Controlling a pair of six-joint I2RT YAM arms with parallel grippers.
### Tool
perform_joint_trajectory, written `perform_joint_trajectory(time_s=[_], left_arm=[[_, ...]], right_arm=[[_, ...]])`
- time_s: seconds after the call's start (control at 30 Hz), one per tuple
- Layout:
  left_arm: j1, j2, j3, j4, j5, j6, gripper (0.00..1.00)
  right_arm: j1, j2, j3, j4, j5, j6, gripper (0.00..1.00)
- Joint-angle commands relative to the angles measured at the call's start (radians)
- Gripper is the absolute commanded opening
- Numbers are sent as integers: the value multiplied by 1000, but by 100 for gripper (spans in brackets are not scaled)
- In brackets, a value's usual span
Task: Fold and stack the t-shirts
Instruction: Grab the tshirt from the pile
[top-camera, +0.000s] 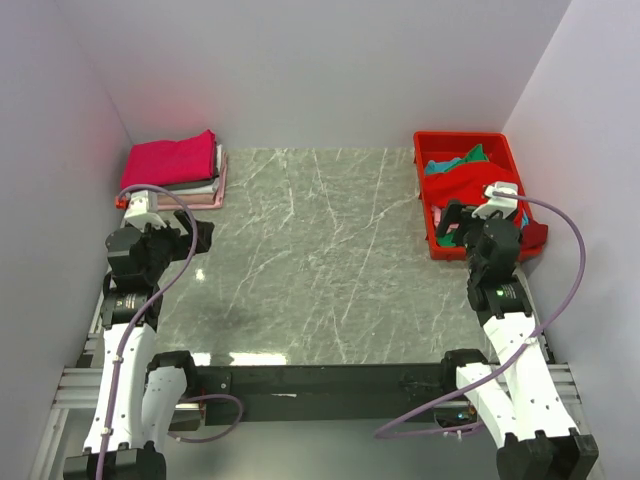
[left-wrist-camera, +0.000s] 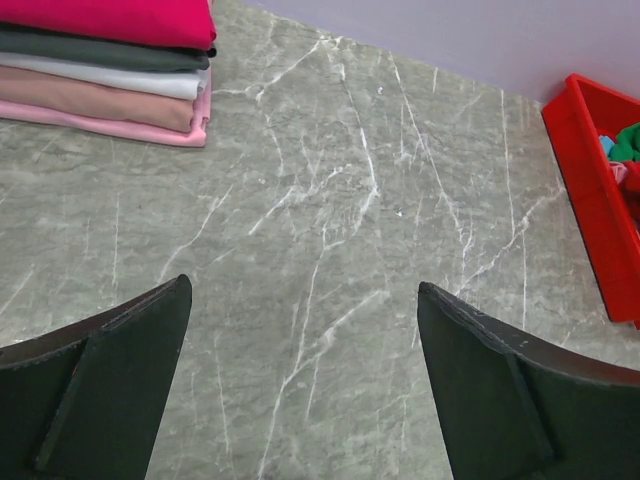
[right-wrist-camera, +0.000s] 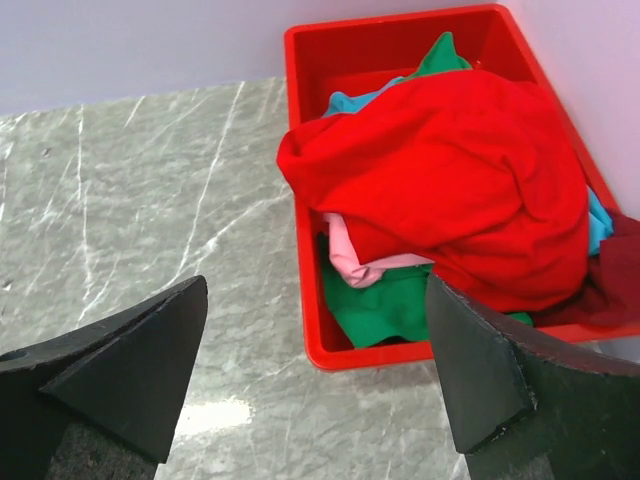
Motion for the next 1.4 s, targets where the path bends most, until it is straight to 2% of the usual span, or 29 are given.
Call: perform_joint_trajectory(time_s=[0.0, 0.07, 0.1, 0.2, 0.3, 0.43, 0.47, 0.53, 0.57, 0.67, 0.93, 1.07, 1.13, 1.37], left_arm=[[-7, -13, 6, 40, 13, 19, 99], [-12, -24, 6, 37, 4, 20, 99], [-13, -27, 6, 37, 2, 22, 99], [-19, -33, 4, 38, -1, 23, 99], [-24, -26, 4, 34, -1, 23, 99], [-30, -30, 7, 29, -3, 25, 99], [-35, -33, 7, 27, -9, 26, 99], [-36, -41, 6, 27, -12, 26, 100], [-38, -47, 6, 24, -15, 26, 99], [-39, -47, 6, 26, -12, 25, 99], [-49, -44, 7, 23, -9, 26, 100], [-52, -40, 7, 24, -4, 26, 99], [-53, -35, 9, 21, -7, 28, 99], [-55, -24, 9, 18, -15, 32, 99]], right_arm=[[-15, 0, 10, 44, 27, 7, 95], [-20, 11, 31, 27, -10, -46, 95], [-21, 29, 39, -5, -69, -136, 95], [-26, 96, 111, -112, -134, -232, 95], [-31, 167, 207, -203, -137, -258, 96], [-112, 258, 311, -228, -359, -260, 95], [-165, 291, 339, -254, -399, -255, 95], [-217, 405, 425, -278, -486, -231, 95], [-294, 507, 504, -318, -624, -220, 93], [-305, 600, 582, -358, -654, -228, 92], [-324, 897, 808, -468, -637, -248, 84], [-307, 1092, 986, -621, -625, -293, 77], [-288, 1115, 1030, -640, -596, -353, 77], [-146, 1097, 965, -593, -383, -468, 78]])
